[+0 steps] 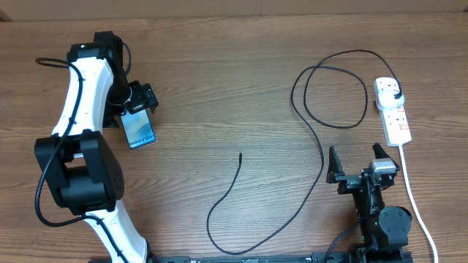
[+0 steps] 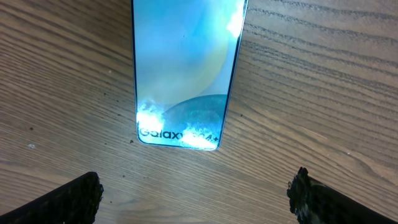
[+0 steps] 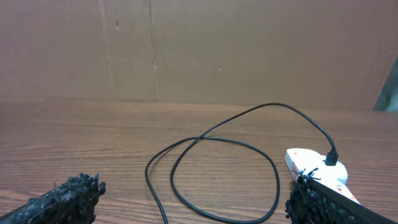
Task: Plug charger to phone and switch on socket
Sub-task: 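Lower the left gripper onto the phone, straddling its width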
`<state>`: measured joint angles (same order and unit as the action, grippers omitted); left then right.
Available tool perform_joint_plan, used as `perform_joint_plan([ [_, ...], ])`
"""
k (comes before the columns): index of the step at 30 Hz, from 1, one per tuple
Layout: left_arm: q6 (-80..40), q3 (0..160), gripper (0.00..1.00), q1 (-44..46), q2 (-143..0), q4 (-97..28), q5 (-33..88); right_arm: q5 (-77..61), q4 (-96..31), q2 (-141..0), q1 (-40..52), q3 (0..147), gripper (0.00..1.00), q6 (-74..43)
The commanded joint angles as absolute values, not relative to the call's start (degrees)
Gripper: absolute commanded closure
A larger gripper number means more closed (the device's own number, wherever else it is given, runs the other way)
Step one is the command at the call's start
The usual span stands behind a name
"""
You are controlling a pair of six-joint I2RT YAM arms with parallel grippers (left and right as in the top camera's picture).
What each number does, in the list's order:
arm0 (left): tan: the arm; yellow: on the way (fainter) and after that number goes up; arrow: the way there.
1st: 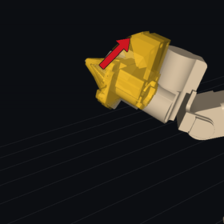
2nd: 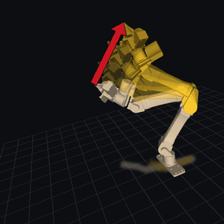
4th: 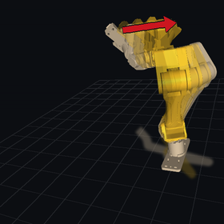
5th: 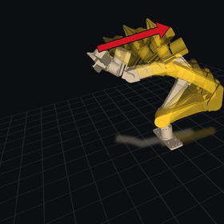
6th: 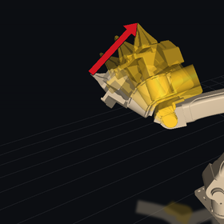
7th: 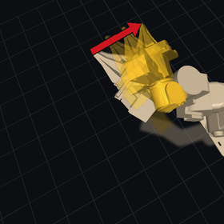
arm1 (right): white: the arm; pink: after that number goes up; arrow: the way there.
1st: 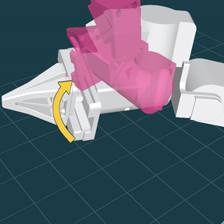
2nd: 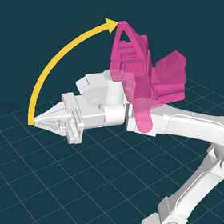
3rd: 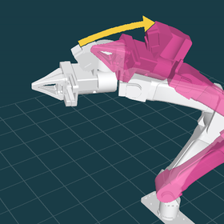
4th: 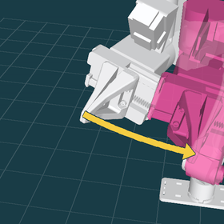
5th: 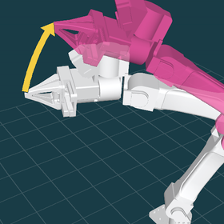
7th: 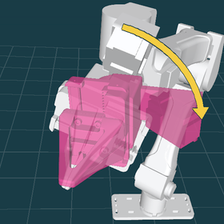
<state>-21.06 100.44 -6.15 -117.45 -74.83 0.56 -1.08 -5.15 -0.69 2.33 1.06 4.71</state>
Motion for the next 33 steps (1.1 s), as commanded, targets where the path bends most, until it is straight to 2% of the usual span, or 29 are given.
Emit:
perform_joint_plan([
  [1,-21.4,99.7,0.00,-6.5,-117.9,-74.5,-0.5,-1.0,-4.8,-0.1,2.7,0.4,0.00,4.6],
  [33,-20.5,99.7,0.00,-6.5,-121.4,-71.7,-1.9,-1.0,-4.8,-0.1,2.7,0.4,0.00,4.6],
])
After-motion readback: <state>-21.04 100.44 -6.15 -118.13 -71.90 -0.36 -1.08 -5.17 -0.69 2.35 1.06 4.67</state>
